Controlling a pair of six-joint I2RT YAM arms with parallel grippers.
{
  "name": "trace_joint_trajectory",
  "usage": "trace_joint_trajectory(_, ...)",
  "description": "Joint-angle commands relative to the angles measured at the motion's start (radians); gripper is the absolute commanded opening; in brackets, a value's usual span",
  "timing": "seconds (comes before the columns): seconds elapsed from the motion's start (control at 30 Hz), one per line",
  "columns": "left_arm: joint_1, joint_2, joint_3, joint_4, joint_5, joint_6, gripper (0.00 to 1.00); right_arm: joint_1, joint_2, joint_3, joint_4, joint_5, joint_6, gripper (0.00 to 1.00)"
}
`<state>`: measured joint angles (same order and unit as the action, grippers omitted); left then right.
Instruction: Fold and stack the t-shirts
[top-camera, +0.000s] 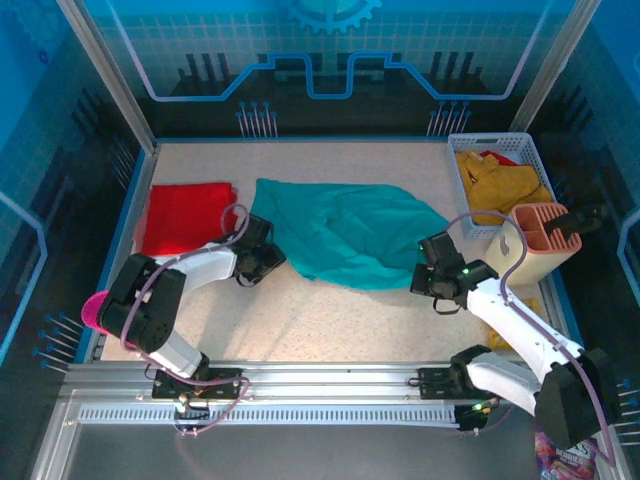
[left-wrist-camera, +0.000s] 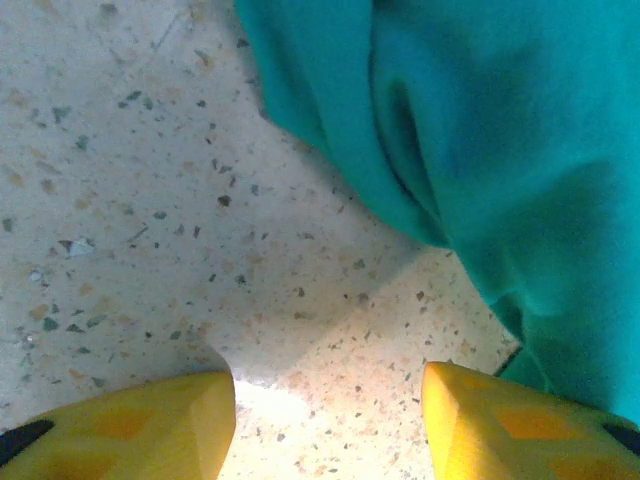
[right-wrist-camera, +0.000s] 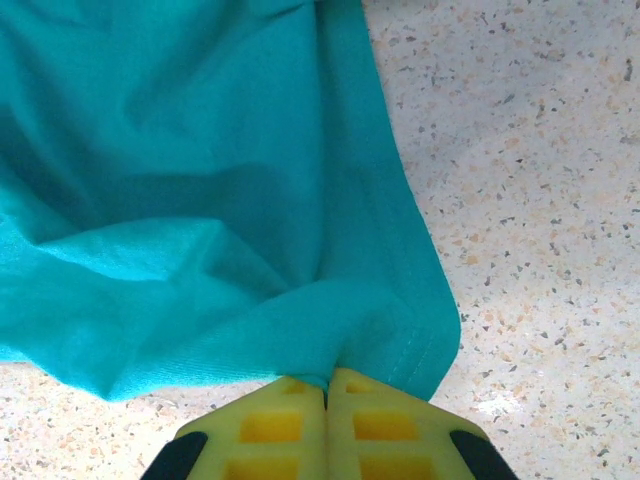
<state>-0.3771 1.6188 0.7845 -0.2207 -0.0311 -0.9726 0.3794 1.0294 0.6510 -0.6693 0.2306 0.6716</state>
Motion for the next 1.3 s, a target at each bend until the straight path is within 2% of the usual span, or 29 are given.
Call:
trace_joint_trajectory(0.0, -0.073, 0.189, 0.129, 0.272, 0.129, -0.023, 0.53, -0.028, -0.022, 0.020, -0.020, -0.004, -0.021, 0.00)
trace_joint_trajectory(0.17, -0.093, 0.292, 0.384, 0.150, 0.112, 0.019, 0.53, -0.065, -0.026, 0.018, -0.008, -0.015, -0.034, 0.00)
trace_joint_trajectory(0.3, -0.099, 0.392, 0.546, 0.111, 0.149, 0.019, 0.52, -0.091, -0.028, 0.028, -0.003, -0.034, -0.042, 0.00)
trace_joint_trajectory(0.47, -0.116, 0.435, 0.633, 0.124, 0.173, 0.002, 0.52, -0.108, -0.038, 0.016, -0.002, -0.040, -0.050, 0.00)
trace_joint_trajectory(0.7, -0.141, 0.439, 0.717, -0.038, 0.136, 0.095, 0.52, -0.125, -0.047, 0.000, -0.002, -0.056, -0.058, 0.00)
trace_joint_trajectory(0.77, -0.141, 0.413, 0.702, -0.088, 0.104, 0.126, 0.52, -0.129, -0.051, 0.002, -0.003, -0.058, -0.061, 0.00)
trace_joint_trajectory(0.9, -0.139, 0.277, 0.547, -0.078, 0.050, 0.158, 0.48, -0.138, -0.045, 0.011, 0.000, -0.071, -0.066, 0.00)
trace_joint_trajectory(1.1, -0.139, 0.080, 0.252, 0.114, 0.076, 0.207, 0.49, -0.142, -0.038, 0.018, 0.008, -0.090, -0.072, 0.00)
trace_joint_trajectory(1.27, -0.143, 0.064, 0.142, 0.166, 0.150, 0.194, 0.45, -0.146, -0.049, 0.013, 0.009, -0.098, -0.075, 0.00)
